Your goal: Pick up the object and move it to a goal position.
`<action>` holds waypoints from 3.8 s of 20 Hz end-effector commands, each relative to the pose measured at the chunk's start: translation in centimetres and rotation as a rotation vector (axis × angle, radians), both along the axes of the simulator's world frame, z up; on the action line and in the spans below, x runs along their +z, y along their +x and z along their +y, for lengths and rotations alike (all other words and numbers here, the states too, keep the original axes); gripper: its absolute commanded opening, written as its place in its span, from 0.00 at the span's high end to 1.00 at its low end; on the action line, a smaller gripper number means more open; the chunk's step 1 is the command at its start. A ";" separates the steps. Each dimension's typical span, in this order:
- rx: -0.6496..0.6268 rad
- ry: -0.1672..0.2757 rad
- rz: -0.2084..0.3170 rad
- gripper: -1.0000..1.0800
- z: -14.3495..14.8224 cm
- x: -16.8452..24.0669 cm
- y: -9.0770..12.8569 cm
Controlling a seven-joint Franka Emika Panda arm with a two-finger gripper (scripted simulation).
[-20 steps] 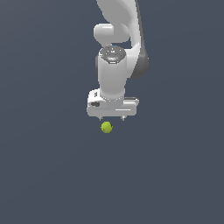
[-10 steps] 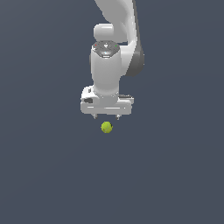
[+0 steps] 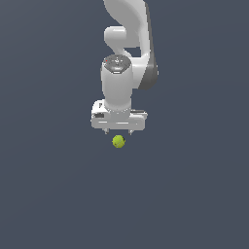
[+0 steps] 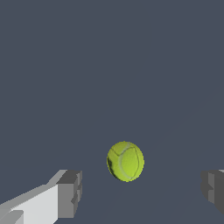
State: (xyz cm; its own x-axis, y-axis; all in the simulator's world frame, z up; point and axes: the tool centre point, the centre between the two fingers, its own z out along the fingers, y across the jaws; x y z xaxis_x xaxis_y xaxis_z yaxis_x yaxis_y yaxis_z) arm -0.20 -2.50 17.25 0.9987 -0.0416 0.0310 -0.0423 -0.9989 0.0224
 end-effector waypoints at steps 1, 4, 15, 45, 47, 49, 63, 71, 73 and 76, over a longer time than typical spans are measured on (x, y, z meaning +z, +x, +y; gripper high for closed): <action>-0.016 0.006 0.006 0.04 -0.1 -1.5 -0.6; -0.043 0.013 0.013 0.04 -0.2 -3.8 -1.5; -0.097 0.025 0.029 0.04 -0.6 -8.1 -3.8; -0.098 0.025 0.029 1.00 -0.6 -13.1 -3.8; -0.097 0.025 0.028 1.00 -0.5 -13.0 -3.8; -0.097 0.025 0.028 1.00 -0.4 -12.8 -3.8; -0.098 0.025 0.028 1.00 2.8 -4.7 -3.7; -0.098 0.024 0.028 1.00 6.3 4.0 -3.4; -0.098 0.024 0.028 1.00 7.1 6.1 -3.3; -0.098 0.024 0.028 1.00 8.2 9.0 -3.1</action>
